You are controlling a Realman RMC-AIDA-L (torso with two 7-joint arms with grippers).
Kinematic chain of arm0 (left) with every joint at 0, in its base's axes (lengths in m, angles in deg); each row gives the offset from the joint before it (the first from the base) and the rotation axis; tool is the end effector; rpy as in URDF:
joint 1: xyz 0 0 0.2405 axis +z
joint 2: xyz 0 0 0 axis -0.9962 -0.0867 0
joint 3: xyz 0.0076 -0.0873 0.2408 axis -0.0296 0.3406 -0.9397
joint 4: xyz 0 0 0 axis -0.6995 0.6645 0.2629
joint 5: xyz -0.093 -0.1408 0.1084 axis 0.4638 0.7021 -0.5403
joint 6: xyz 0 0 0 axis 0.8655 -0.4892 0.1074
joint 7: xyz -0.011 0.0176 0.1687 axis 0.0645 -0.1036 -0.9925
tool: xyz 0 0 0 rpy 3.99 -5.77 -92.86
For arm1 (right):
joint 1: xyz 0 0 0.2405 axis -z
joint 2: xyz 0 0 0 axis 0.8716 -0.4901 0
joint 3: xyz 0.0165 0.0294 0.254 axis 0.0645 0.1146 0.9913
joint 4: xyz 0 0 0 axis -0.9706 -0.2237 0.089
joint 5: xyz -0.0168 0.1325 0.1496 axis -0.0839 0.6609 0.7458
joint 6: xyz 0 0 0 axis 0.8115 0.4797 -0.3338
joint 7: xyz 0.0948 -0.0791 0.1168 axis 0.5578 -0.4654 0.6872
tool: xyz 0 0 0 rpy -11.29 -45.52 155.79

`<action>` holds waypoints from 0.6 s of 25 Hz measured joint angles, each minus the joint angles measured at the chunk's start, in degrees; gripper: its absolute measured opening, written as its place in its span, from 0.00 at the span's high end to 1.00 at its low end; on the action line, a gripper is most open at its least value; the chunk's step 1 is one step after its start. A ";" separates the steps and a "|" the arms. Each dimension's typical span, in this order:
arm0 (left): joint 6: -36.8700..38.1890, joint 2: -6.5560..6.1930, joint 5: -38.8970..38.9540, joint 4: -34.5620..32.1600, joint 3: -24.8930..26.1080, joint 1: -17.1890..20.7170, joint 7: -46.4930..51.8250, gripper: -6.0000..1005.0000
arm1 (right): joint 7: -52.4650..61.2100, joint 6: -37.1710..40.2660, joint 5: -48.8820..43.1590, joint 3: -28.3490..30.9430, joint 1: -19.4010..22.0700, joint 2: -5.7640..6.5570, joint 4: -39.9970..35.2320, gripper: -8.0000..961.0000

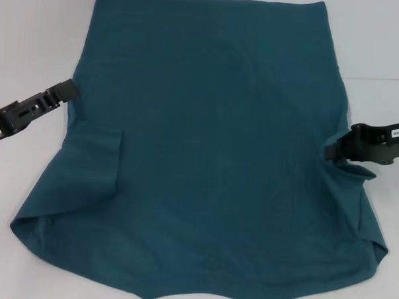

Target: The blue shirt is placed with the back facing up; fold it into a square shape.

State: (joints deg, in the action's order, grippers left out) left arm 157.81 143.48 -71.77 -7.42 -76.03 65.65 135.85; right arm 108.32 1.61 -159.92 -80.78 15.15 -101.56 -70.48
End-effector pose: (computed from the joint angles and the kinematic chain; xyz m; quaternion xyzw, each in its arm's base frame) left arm -0.2568 0.3069 0.0593 -0.7591 -0.4167 -0.4678 0.1768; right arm 0.2517 0.4048 0.0247 -0.7561 0.6369 0.0919 0.1195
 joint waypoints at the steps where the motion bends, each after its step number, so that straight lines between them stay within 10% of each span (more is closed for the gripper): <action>1: -0.04 0.00 0.02 0.00 0.01 0.00 -0.01 0.37 | 0.00 -0.39 0.05 -0.05 -0.07 -0.23 0.05 0.90; 15: -0.27 0.09 0.20 0.00 0.02 -0.09 -0.13 0.37 | -0.31 -1.27 1.25 -1.63 -0.18 -0.66 2.24 0.88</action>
State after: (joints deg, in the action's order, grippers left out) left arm 157.54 143.57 -71.58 -7.42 -76.01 65.56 135.72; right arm 108.01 0.34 -158.67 -82.41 14.97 -102.21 -68.25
